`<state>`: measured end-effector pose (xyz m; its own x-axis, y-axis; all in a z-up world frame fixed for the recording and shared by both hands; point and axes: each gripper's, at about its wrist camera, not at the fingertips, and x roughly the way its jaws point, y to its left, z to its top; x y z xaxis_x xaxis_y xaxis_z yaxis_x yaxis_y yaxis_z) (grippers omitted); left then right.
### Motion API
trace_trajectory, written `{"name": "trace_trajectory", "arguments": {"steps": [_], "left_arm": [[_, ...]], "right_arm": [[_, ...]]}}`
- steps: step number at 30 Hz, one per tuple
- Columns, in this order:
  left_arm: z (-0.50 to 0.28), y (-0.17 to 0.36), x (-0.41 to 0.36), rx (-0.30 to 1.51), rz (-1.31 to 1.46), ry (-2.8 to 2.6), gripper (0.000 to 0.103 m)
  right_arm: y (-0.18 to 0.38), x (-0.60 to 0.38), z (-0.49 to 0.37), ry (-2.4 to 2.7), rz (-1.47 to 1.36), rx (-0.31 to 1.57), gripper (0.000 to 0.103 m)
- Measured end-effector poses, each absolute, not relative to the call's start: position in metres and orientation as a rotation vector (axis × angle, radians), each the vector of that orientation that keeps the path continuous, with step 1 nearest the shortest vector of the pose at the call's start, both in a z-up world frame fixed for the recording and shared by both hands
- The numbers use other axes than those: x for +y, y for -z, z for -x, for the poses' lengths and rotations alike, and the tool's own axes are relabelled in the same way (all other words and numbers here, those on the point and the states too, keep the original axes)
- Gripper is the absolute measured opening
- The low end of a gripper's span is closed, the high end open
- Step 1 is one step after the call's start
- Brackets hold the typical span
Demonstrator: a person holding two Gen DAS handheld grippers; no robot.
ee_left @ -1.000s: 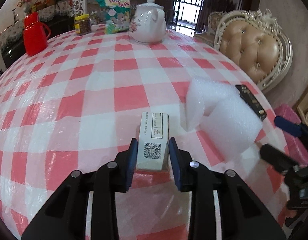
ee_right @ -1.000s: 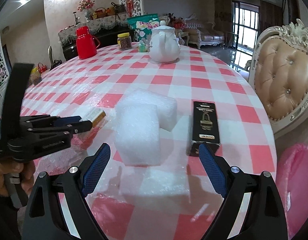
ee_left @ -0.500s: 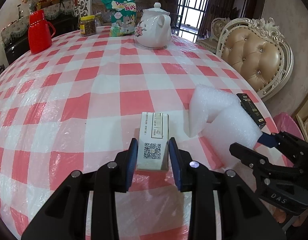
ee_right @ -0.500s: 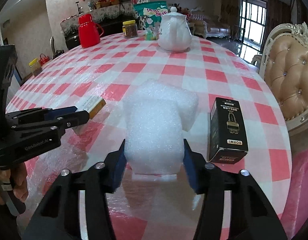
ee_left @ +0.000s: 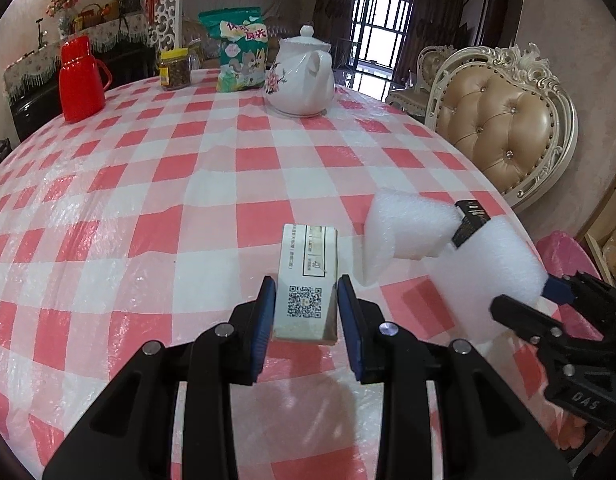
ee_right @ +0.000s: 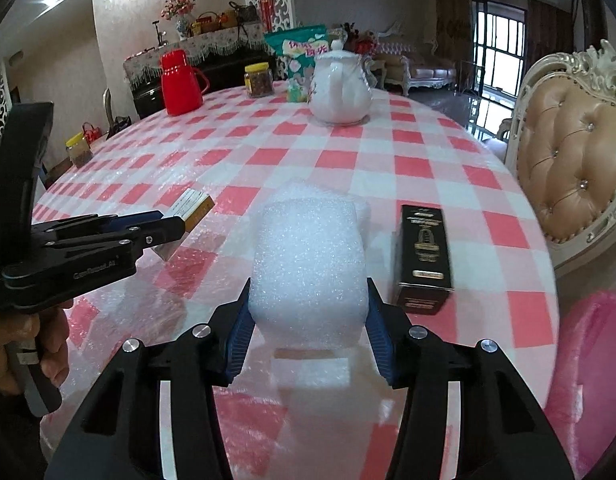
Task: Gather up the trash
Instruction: 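Carry the box and foam block to the pink bin and open both tools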
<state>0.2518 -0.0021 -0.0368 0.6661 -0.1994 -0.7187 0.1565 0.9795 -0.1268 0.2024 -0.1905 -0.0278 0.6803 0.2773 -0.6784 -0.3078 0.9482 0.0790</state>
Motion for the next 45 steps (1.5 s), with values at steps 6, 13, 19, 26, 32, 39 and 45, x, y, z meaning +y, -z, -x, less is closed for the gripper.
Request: {"name": "trace_trajectory", "arguments": {"steps": [6, 13, 19, 26, 32, 39, 45], "left_arm": [[-0.237, 0.025, -0.012, 0.795, 0.052, 0.213, 0.031], [-0.22, 0.009, -0.028, 0.773, 0.04, 0.23, 0.031], [-0.206, -0.007, -0.052, 0.746, 0.024, 0.266, 0.031], [-0.192, -0.02, -0.094, 0.727, -0.006, 0.328, 0.031], [-0.184, -0.028, -0.138, 0.714, -0.028, 0.392, 0.031], [-0.177, -0.037, -0.197, 0.699, -0.064, 0.489, 0.031], [-0.177, -0.036, -0.239, 0.703, -0.076, 0.56, 0.031]], "right_arm": [[0.012, -0.213, -0.186, -0.297, 0.023, 0.721, 0.049], [0.0, -0.237, -0.164, -0.268, 0.007, 0.694, 0.049], [-0.01, -0.268, -0.145, -0.22, -0.012, 0.666, 0.049], [-0.017, -0.311, -0.128, -0.142, -0.032, 0.642, 0.049], [-0.018, -0.348, -0.115, -0.068, -0.05, 0.629, 0.049], [-0.014, -0.391, -0.106, 0.014, -0.07, 0.624, 0.049], [-0.005, -0.426, -0.1, 0.083, -0.08, 0.635, 0.049]]}}
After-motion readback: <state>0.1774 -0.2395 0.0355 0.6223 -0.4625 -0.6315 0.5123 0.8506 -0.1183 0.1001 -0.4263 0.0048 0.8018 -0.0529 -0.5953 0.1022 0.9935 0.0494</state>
